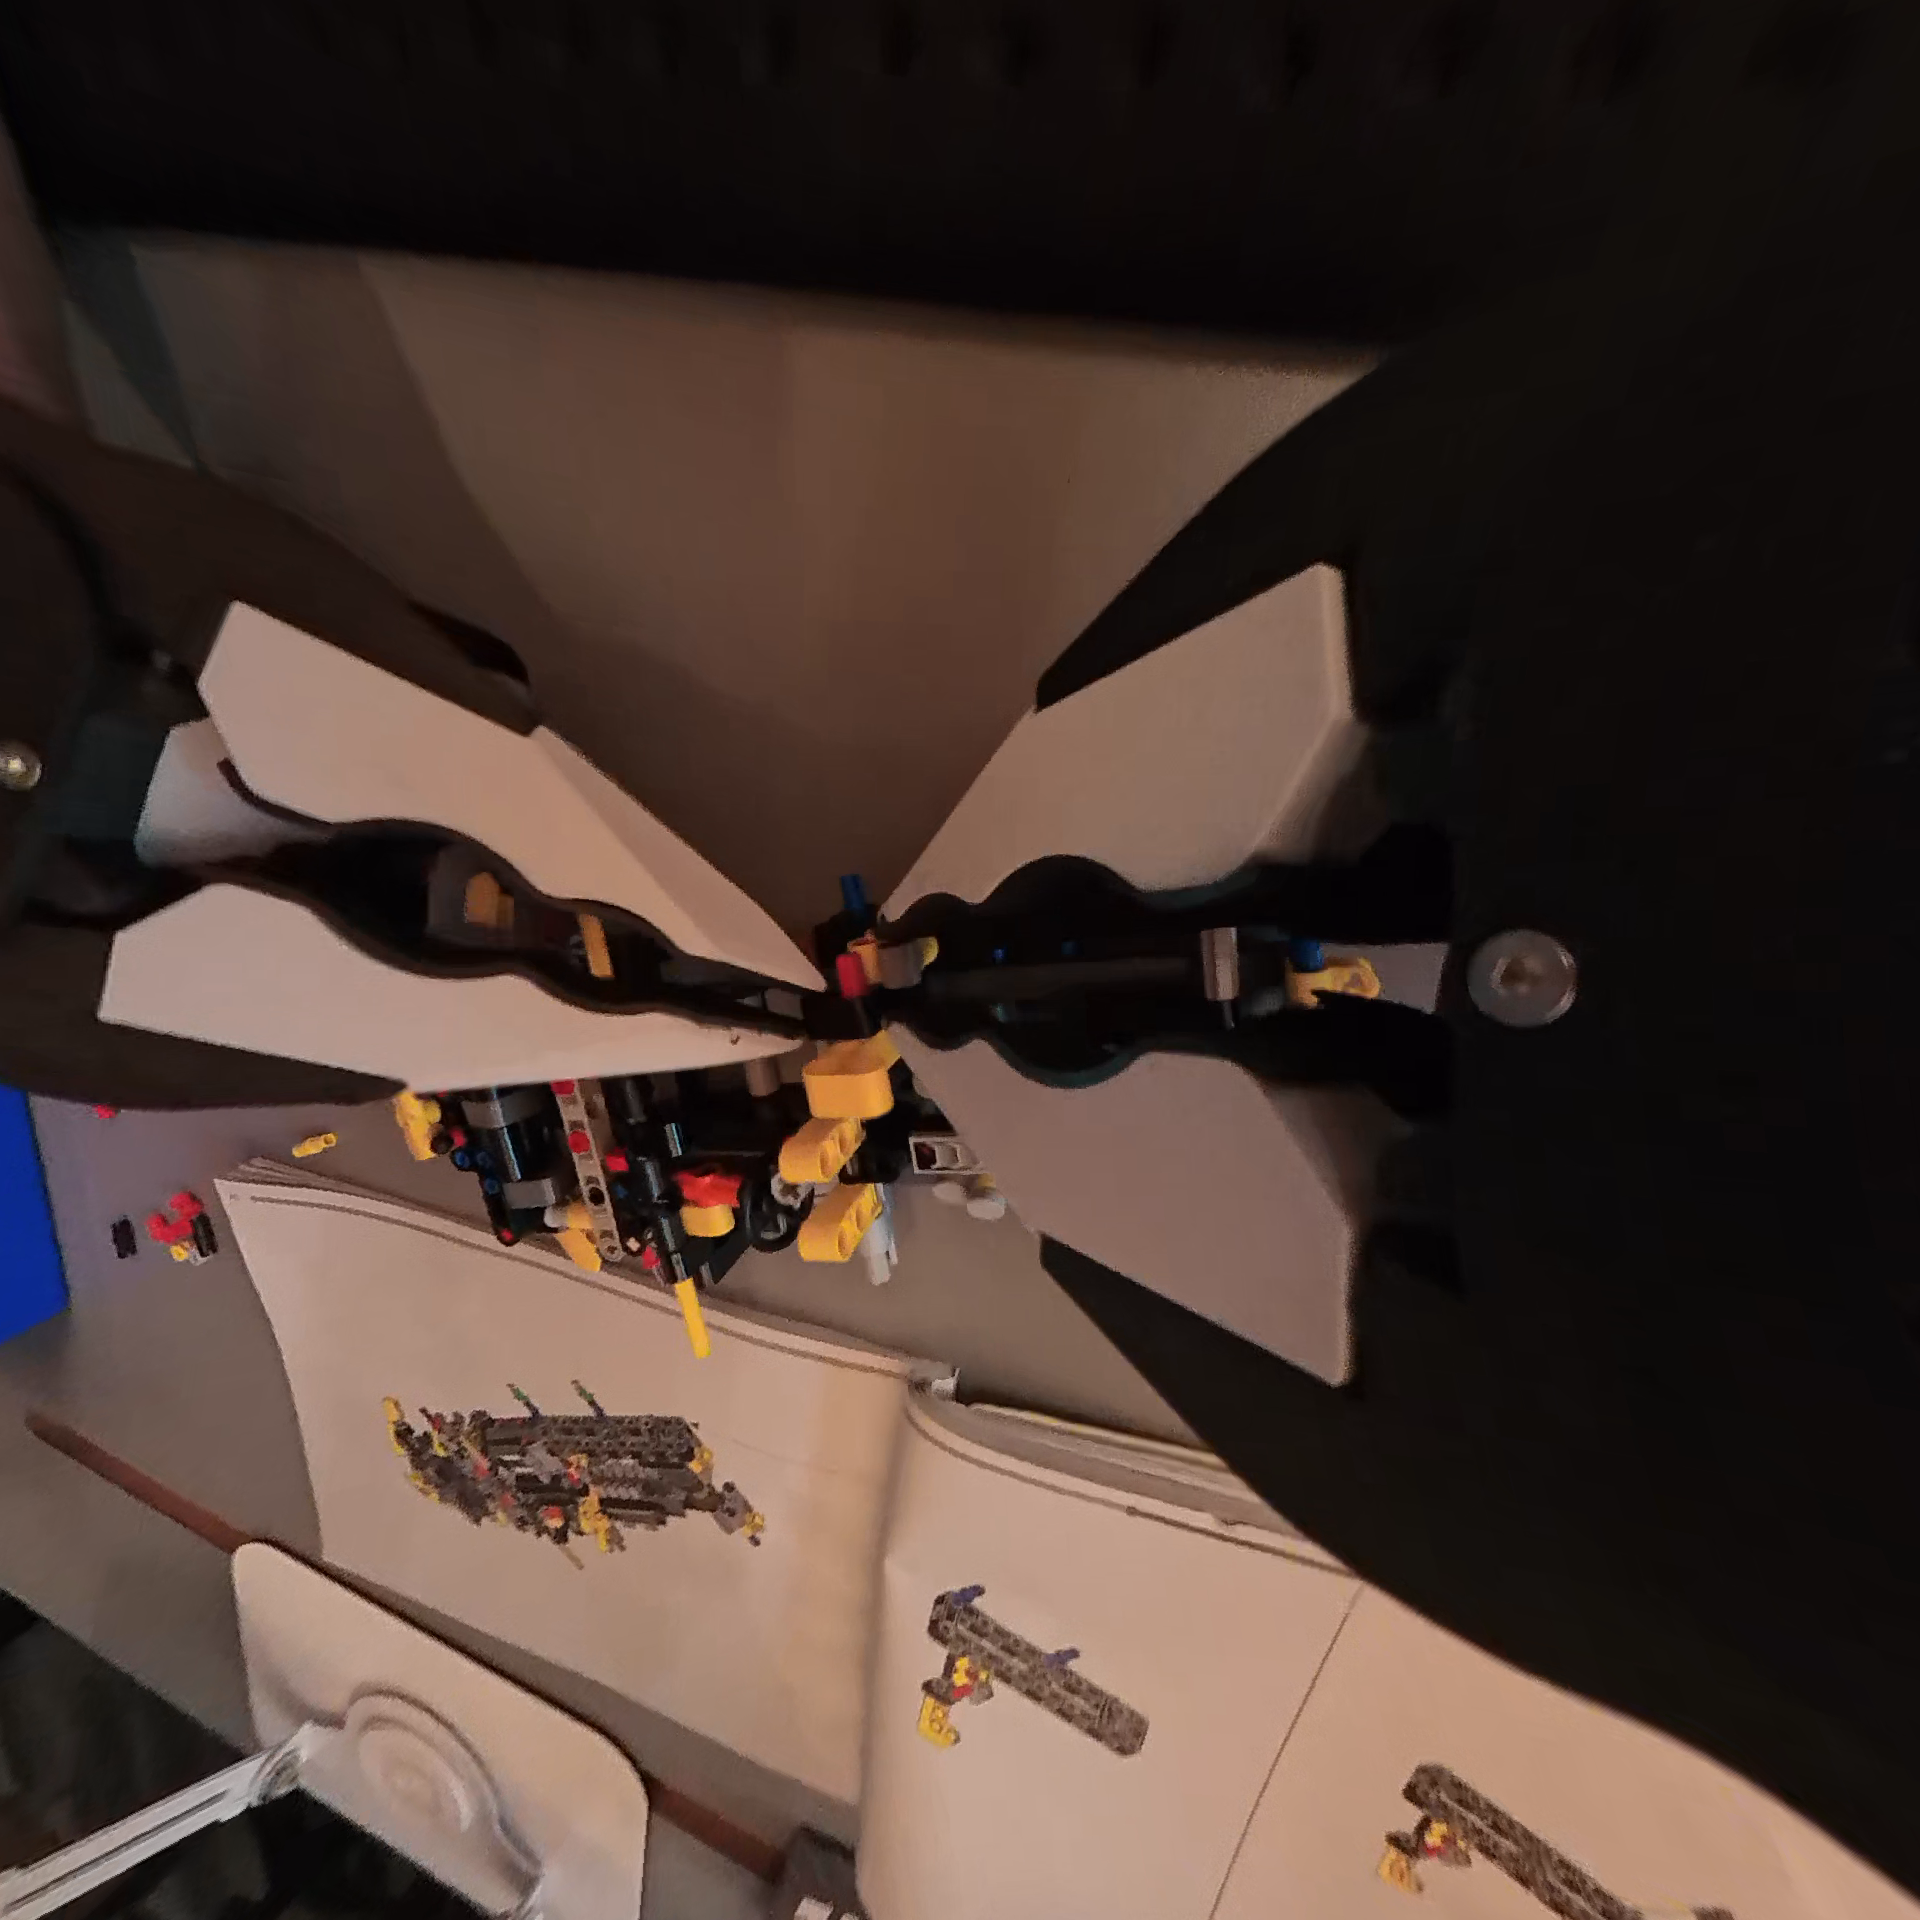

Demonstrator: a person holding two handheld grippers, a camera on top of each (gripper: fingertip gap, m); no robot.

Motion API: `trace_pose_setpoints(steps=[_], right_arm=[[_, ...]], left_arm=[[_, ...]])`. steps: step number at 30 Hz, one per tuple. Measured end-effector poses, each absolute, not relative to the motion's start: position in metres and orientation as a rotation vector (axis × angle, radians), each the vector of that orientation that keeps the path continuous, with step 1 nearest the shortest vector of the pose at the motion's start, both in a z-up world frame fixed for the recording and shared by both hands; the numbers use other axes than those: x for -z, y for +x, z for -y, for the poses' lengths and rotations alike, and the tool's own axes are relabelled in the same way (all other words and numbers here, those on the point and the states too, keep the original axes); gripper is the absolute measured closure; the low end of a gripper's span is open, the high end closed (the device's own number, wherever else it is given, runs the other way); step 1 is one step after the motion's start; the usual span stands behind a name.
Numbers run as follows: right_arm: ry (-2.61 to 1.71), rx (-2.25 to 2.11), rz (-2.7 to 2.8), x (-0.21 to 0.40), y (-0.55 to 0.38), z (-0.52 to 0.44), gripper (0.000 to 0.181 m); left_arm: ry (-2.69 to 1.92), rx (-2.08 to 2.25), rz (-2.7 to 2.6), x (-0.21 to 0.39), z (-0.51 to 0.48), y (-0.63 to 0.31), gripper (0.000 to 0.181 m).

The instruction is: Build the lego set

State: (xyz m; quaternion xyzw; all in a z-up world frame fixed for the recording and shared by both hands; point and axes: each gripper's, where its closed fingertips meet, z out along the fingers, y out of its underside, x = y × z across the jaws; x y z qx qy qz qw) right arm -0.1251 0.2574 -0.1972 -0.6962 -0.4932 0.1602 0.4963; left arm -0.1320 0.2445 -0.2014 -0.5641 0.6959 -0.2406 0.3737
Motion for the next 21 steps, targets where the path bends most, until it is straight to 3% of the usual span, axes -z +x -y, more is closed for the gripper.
trace_pose_setpoints(steps=[5,9,13,18,21], right_arm=[[-1.683,-0.509,1.167,0.181,-0.117,-0.258,0.167],[-1.742,-0.588,1.249,0.178,-0.108,-0.265,0.145],[-1.771,-0.708,1.382,0.185,-0.115,-0.27,0.11],[-1.755,-0.657,1.543,0.202,-0.129,-0.275,0.107],[-1.715,-0.645,1.562,0.198,-0.134,-0.276,0.12]], left_arm=[[-1.471,0.639,-1.756,0.2,-0.246,-0.136,0.167],[-1.47,0.629,-1.756,0.202,-0.246,-0.135,0.167],[-1.472,0.602,-1.758,0.206,-0.247,-0.135,0.166],[-1.472,0.588,-1.751,0.207,-0.247,-0.135,0.167],[-1.471,0.578,-1.742,0.207,-0.249,-0.136,0.167]])
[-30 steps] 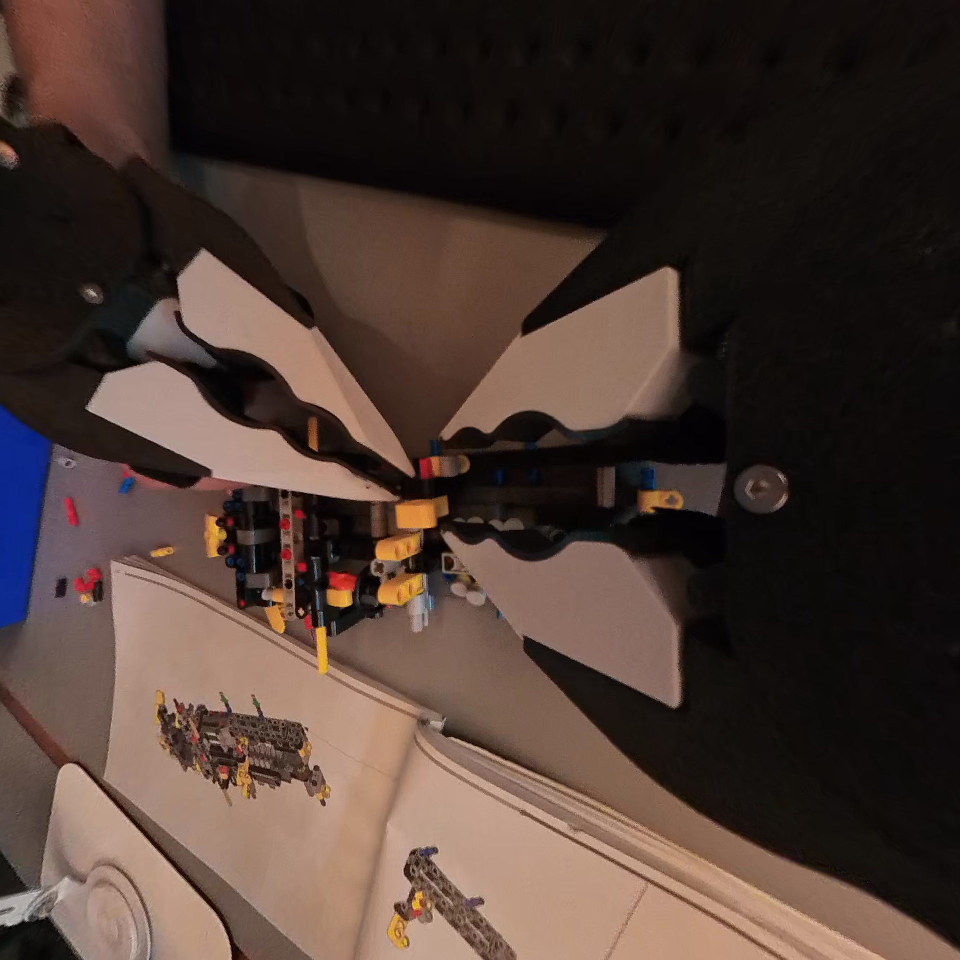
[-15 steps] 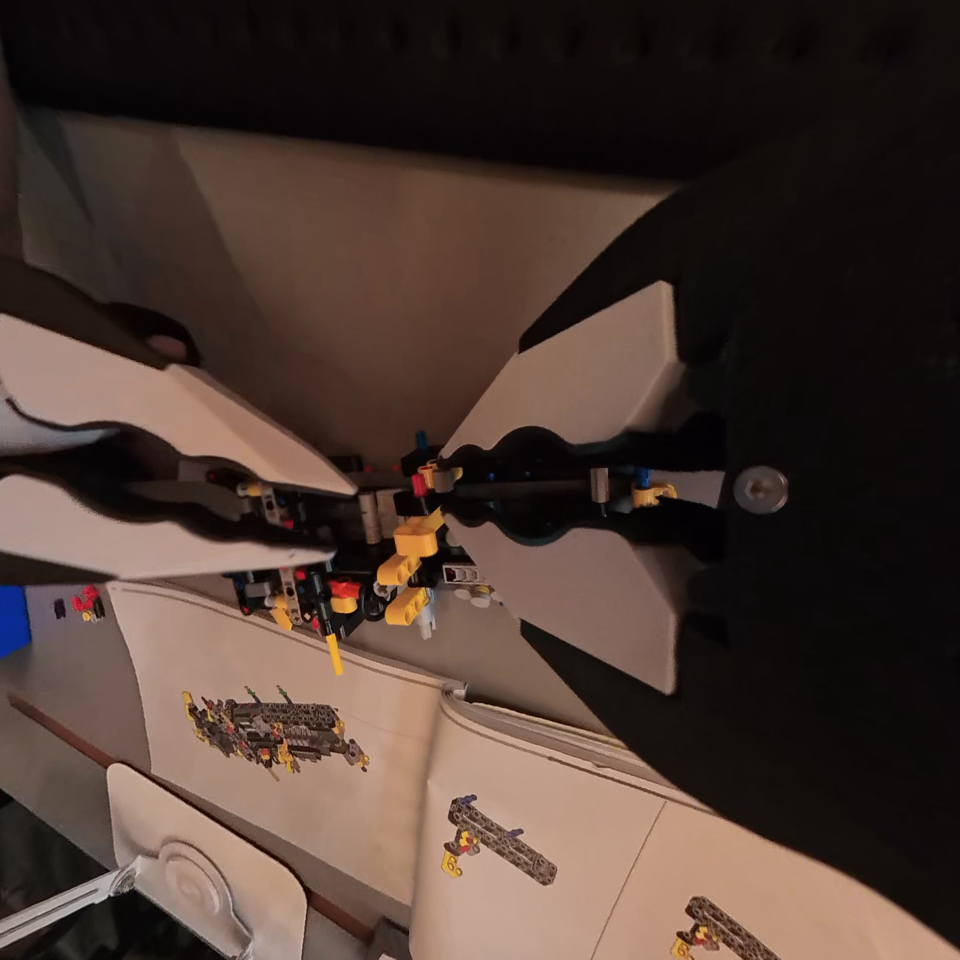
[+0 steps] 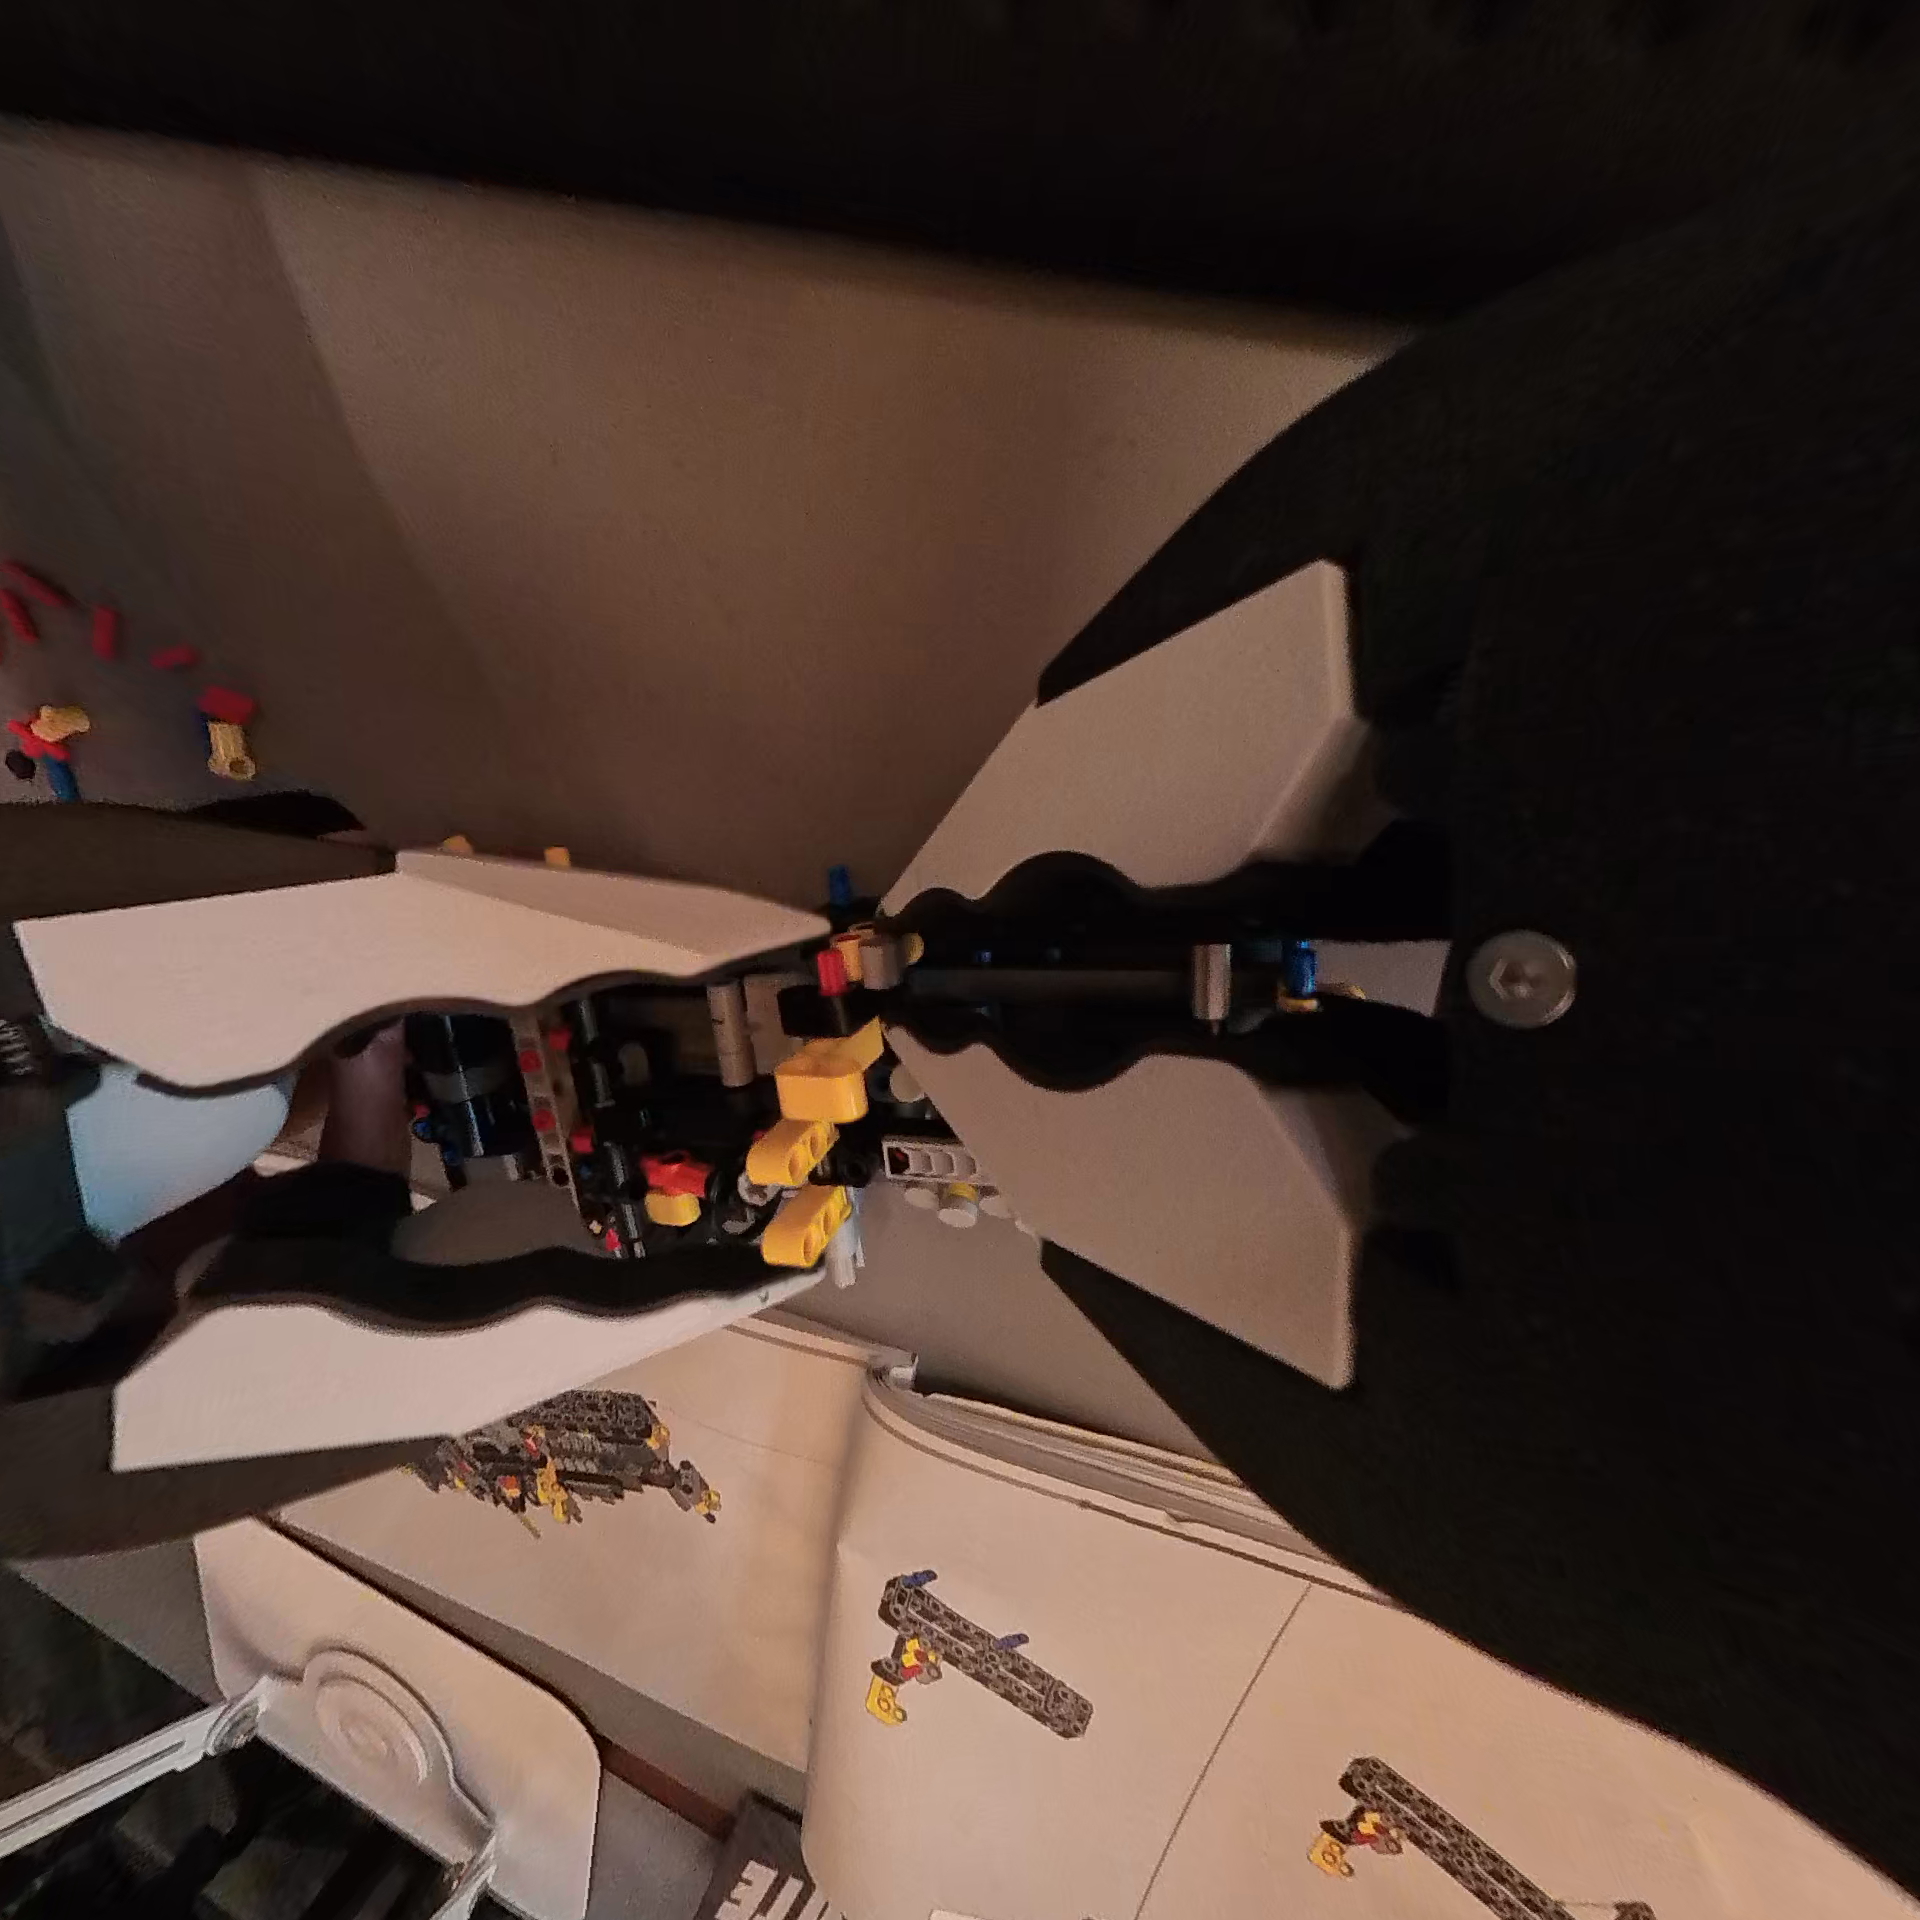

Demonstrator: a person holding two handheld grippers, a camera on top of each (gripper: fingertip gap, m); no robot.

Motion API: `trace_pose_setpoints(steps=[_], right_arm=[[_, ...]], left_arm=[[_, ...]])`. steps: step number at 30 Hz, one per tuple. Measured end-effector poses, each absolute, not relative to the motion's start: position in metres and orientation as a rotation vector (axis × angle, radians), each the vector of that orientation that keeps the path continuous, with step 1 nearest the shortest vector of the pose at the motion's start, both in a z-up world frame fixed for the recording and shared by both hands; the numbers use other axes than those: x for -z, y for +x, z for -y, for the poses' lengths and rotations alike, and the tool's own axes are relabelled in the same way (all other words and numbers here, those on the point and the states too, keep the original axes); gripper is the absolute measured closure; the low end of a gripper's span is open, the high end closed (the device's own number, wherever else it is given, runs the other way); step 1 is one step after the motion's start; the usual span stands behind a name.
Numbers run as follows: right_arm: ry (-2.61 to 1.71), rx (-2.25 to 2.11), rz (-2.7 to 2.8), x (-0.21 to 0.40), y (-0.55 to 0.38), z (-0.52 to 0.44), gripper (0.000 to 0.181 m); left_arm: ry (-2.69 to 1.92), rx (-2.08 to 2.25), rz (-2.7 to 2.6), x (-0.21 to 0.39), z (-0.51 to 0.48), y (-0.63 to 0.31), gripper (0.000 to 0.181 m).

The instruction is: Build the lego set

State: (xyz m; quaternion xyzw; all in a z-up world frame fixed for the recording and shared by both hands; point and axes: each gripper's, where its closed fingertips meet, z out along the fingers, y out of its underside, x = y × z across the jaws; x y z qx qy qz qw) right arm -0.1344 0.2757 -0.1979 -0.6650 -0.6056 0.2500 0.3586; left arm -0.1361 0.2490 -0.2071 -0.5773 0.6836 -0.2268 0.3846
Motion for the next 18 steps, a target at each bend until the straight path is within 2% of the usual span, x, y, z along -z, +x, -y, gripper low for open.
trace_pose_setpoints(steps=[9,13,18], right_arm=[[-1.671,-0.643,1.564,0.197,-0.136,-0.275,0.126],[-1.687,-0.628,1.562,0.199,-0.133,-0.279,0.134],[-1.685,-0.622,1.565,0.2,-0.133,-0.279,0.135]], left_arm=[[-1.473,0.617,-1.742,0.21,-0.249,-0.139,0.167],[-1.462,0.598,-1.748,0.214,-0.249,-0.142,0.169],[-1.492,0.614,-1.692,0.202,-0.255,-0.165,0.162]])
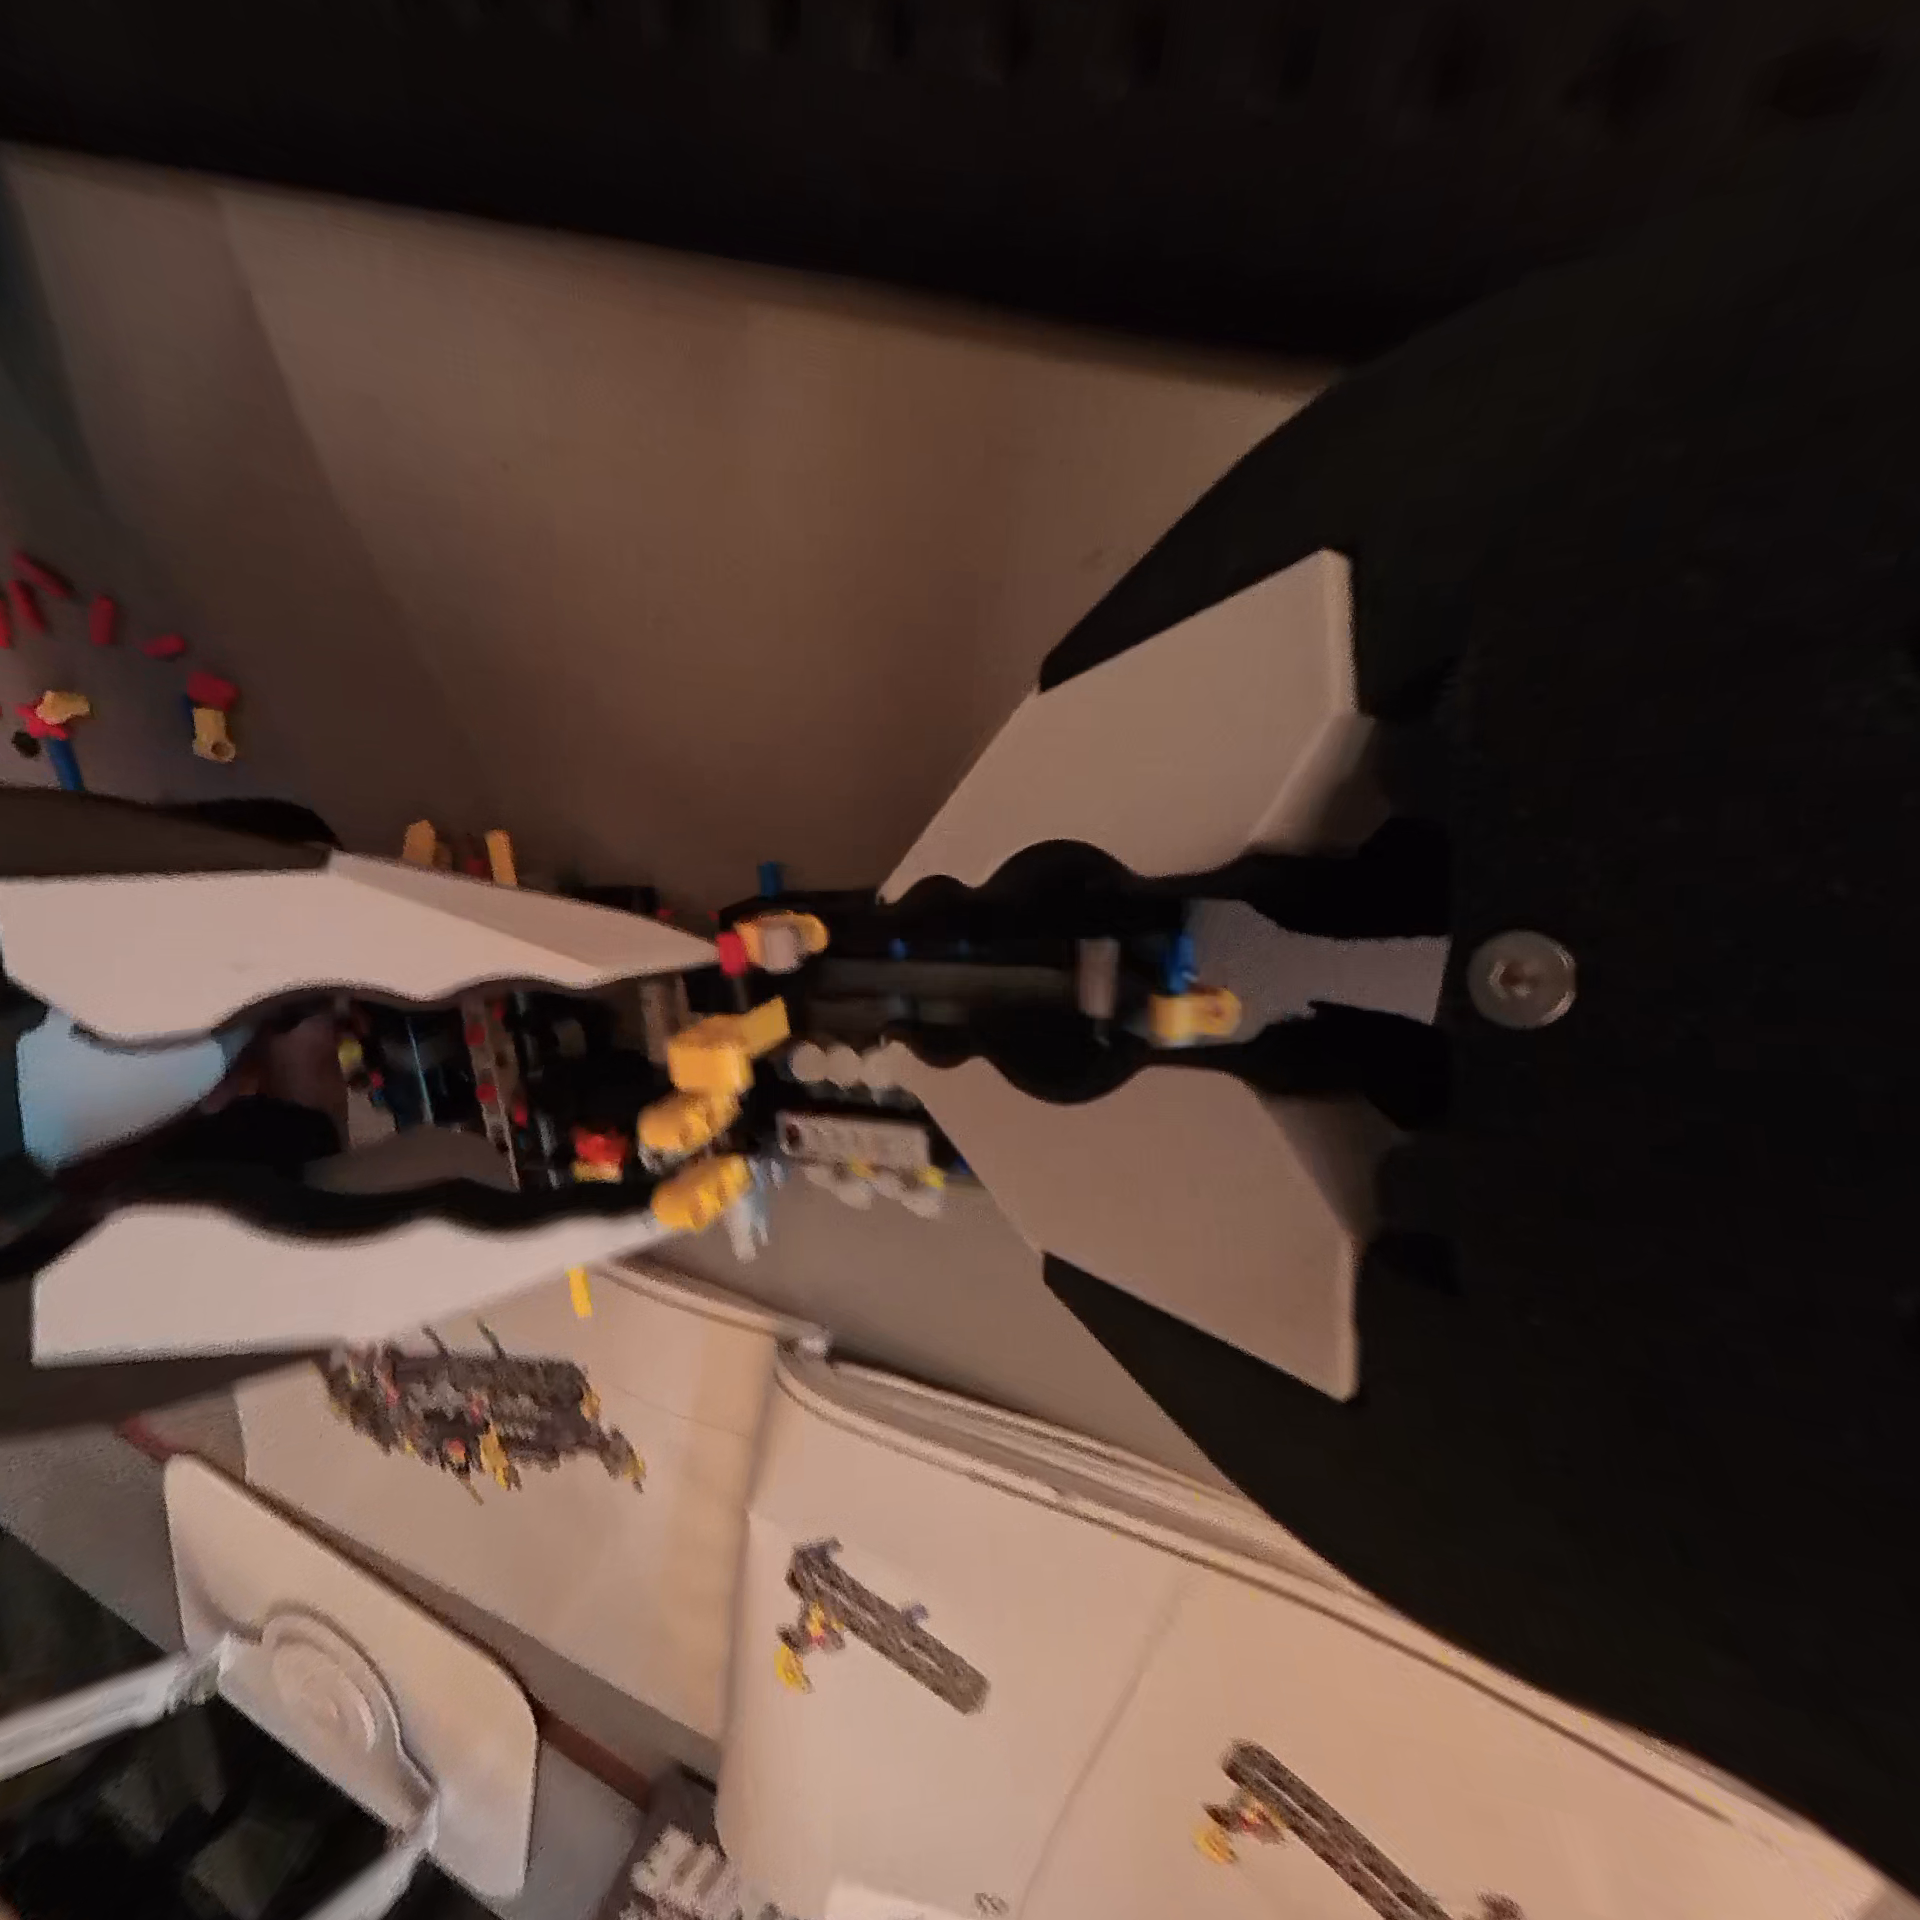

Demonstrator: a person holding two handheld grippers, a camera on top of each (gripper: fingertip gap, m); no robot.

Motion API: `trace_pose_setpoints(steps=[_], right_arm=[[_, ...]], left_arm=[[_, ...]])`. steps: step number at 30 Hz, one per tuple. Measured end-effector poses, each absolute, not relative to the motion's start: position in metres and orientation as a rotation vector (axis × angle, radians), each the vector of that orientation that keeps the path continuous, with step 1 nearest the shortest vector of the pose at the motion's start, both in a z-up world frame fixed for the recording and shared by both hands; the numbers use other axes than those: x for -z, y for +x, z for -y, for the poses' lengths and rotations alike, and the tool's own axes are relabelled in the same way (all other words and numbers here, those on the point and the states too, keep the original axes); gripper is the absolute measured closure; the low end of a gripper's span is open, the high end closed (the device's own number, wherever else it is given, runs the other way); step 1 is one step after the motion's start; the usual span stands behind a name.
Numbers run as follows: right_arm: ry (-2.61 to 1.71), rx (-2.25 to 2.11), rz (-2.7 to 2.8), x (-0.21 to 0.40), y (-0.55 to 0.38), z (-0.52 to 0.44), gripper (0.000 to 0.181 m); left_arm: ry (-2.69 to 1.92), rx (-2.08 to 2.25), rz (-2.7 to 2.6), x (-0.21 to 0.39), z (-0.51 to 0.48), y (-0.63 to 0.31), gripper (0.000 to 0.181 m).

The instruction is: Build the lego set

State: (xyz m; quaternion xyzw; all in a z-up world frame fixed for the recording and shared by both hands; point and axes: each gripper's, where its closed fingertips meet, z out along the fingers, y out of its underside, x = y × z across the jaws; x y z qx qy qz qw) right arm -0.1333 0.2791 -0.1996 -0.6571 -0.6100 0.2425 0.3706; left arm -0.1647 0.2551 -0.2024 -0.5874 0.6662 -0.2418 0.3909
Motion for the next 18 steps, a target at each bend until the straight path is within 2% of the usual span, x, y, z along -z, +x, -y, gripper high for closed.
trace_pose_setpoints(steps=[7,12,17,18], right_arm=[[-1.692,-0.617,1.557,0.2,-0.133,-0.28,0.137],[-1.692,-0.591,1.565,0.201,-0.133,-0.28,0.138],[-1.696,-0.563,1.567,0.202,-0.131,-0.282,0.139],[-1.693,-0.569,1.58,0.203,-0.131,-0.28,0.145]], left_arm=[[-1.681,0.857,-1.602,0.2,-0.257,-0.215,0.131],[-1.729,0.6,-1.671,0.23,-0.266,-0.213,0.099],[-1.769,0.592,-1.66,0.238,-0.272,-0.207,0.1],[-1.775,0.602,-1.662,0.239,-0.272,-0.208,0.101]])
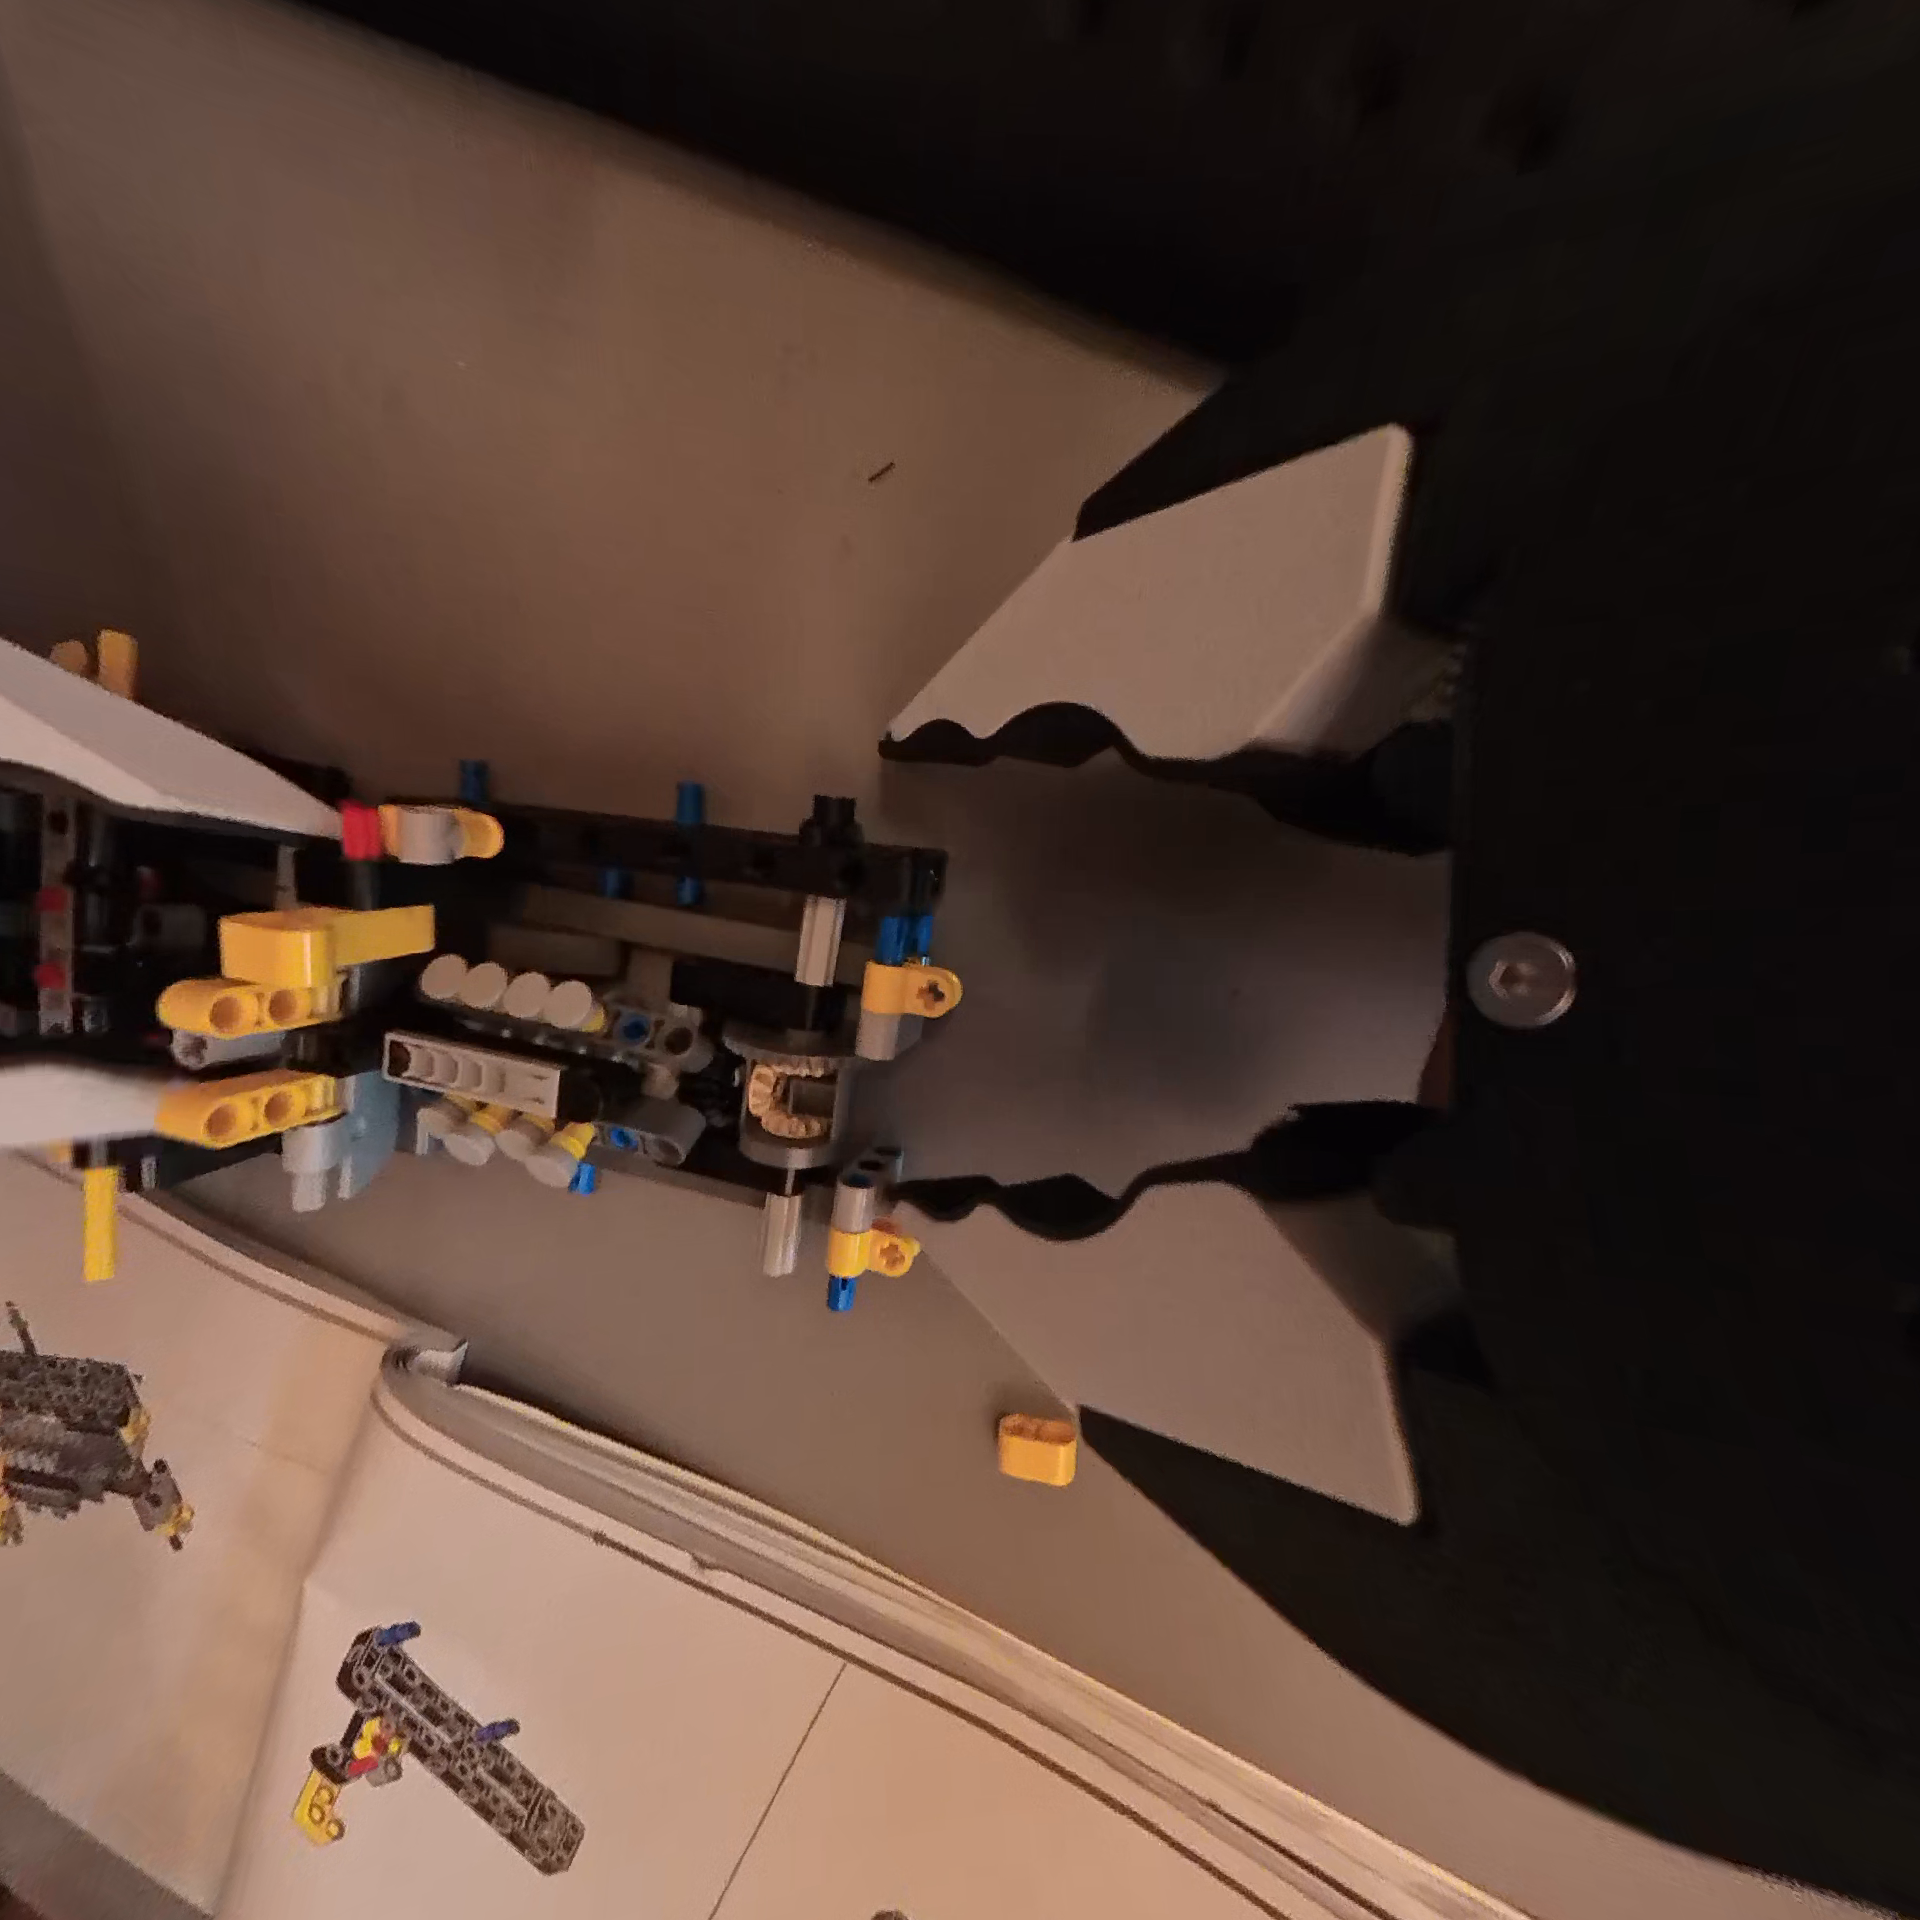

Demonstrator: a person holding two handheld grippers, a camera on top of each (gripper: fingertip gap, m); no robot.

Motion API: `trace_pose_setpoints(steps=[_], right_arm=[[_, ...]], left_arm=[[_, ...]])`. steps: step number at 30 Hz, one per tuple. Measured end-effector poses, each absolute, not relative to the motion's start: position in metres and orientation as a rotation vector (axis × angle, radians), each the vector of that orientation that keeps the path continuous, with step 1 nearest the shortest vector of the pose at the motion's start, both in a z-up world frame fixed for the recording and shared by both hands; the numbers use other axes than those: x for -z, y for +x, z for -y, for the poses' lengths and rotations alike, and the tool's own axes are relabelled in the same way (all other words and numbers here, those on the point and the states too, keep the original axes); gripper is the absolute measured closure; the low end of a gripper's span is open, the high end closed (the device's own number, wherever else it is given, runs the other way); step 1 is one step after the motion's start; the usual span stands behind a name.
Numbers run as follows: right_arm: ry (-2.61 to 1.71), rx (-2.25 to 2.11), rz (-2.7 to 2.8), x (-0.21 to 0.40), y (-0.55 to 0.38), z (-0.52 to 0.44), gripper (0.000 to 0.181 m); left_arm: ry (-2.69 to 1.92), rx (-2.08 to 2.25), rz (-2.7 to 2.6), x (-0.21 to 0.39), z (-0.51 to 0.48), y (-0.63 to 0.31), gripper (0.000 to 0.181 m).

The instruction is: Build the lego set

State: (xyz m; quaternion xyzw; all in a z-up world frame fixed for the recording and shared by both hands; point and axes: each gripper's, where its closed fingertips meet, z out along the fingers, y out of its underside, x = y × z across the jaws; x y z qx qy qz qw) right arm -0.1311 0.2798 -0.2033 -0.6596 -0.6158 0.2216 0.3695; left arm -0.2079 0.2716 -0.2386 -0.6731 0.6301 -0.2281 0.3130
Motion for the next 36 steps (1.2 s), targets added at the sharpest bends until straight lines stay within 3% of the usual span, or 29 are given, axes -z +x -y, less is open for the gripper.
trace_pose_setpoints(steps=[3,6,7,36], right_arm=[[-1.689,-0.561,1.577,0.2034,-0.1312,-0.2797,0.145],[-1.697,-0.555,1.57,0.2035,-0.1306,-0.2809,0.145],[-1.697,-0.551,1.57,0.2037,-0.1303,-0.2815,0.145],[-1.739,-0.658,1.566,0.2049,-0.1288,-0.2793,0.145]], left_arm=[[-1.766,0.603,-1.654,0.2383,-0.274,-0.2085,0.107],[-1.725,0.61,-1.689,0.2378,-0.2718,-0.2095,0.14],[-1.717,0.605,-1.684,0.2381,-0.2718,-0.2087,0.143],[-1.549,0.625,-1.764,0.2336,-0.2702,-0.2045,0.142]])
